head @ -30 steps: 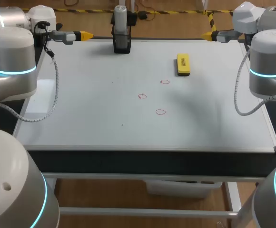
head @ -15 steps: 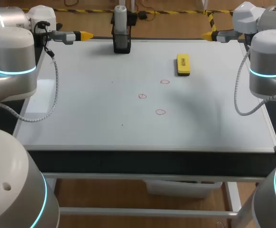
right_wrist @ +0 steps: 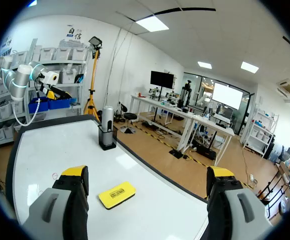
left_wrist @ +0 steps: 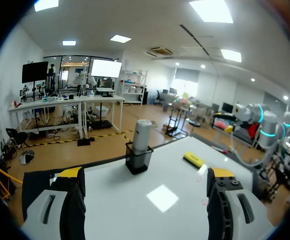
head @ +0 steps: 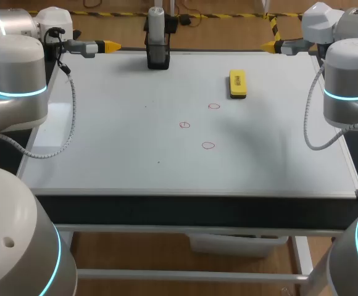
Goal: Pick up the inspection probe, press it on each red-marked spot on the whiteboard one by one, put down the probe, pick up the eraser, and wipe off all the red marks.
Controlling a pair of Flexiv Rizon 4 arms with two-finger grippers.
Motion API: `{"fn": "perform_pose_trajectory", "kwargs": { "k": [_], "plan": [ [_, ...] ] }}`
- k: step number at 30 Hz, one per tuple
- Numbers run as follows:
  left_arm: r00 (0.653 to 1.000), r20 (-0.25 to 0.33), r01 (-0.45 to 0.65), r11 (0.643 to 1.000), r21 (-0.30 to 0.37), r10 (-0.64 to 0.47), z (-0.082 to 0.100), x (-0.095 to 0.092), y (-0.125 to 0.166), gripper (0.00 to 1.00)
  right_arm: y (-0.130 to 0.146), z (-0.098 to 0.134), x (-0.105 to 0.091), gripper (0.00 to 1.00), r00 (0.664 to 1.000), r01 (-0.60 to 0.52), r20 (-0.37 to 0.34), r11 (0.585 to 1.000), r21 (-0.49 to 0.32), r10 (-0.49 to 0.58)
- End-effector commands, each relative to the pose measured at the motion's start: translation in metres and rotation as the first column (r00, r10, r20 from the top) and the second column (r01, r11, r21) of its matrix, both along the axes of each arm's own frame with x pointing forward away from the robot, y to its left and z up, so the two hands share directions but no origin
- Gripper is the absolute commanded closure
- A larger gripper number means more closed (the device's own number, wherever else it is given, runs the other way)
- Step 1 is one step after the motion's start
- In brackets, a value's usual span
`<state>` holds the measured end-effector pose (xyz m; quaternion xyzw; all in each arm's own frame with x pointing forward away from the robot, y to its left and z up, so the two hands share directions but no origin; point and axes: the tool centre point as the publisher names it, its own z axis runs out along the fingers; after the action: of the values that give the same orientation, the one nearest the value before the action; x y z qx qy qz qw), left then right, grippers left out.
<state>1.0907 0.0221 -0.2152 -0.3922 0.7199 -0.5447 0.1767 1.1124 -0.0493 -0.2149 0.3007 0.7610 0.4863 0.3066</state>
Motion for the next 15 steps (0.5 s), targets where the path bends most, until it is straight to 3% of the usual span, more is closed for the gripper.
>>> {"fn": "perform_pose_trajectory", "kwargs": {
  "k": [1,9,15],
  "plan": [
    [1.000,0.002,0.001,1.000,-0.002,-0.001,-0.001,0.000,0.000,0.00,0.000,0.000,0.000,0.00,1.000,-0.001,0.001,1.000,0.001,0.001],
    [1.000,0.005,0.001,1.000,-0.002,-0.001,-0.002,0.003,-0.001,0.00,0.000,0.000,0.000,0.00,1.000,-0.001,0.001,1.000,0.001,0.001],
    [0.995,0.060,0.078,0.997,-0.013,-0.077,-0.005,0.013,-0.004,0.00,0.000,0.000,0.000,0.00,1.000,-0.001,0.001,1.000,0.001,0.001]
  ]
}}
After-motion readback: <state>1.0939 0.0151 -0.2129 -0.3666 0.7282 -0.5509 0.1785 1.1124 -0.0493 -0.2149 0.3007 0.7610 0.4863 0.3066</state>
